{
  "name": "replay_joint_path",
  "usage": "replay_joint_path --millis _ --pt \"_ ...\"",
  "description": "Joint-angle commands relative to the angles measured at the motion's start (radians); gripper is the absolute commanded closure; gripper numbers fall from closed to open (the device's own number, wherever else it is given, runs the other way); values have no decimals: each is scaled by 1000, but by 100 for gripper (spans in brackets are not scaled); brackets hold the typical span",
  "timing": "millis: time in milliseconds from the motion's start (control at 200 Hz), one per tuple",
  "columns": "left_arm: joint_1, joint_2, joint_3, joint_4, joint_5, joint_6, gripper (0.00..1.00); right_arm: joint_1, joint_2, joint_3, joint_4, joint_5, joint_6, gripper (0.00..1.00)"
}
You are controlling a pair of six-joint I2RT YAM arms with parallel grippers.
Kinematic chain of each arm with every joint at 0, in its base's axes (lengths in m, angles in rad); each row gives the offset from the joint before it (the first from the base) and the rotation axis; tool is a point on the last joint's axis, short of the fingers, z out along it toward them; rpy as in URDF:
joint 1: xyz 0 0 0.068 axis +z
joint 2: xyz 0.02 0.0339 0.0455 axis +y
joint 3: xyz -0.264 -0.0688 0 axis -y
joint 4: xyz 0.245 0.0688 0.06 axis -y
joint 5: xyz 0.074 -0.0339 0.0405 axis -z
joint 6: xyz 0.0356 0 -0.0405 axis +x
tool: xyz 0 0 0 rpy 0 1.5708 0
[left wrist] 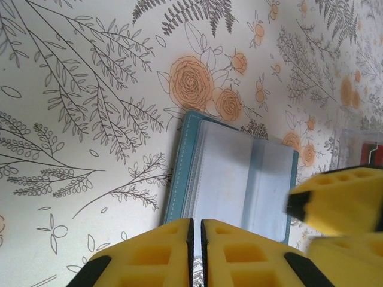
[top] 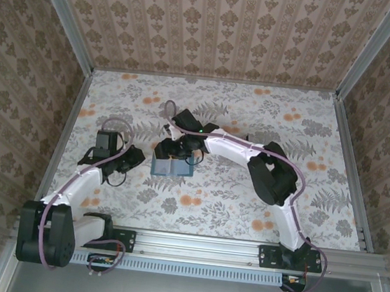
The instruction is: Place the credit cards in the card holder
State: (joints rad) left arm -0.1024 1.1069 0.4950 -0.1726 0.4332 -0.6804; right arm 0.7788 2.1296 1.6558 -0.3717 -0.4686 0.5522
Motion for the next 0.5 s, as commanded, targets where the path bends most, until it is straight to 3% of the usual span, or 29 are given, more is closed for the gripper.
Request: replay_joint_path --millis 0,170,280,495 --pt "-8 10 33 -12 38 25 85 -38 -165 -52 -62 118 -71 44" --pt "-113 57 117 -2 4 36 81 -167 -331 -239 -60 187 -94 41" --pt "-195 144 200 8 -17 41 81 -268 -432 -364 -56 219 -104 36" --pt "-333 347 406 10 -17 67 79 -479 -572 -562 -39 243 -110 37"
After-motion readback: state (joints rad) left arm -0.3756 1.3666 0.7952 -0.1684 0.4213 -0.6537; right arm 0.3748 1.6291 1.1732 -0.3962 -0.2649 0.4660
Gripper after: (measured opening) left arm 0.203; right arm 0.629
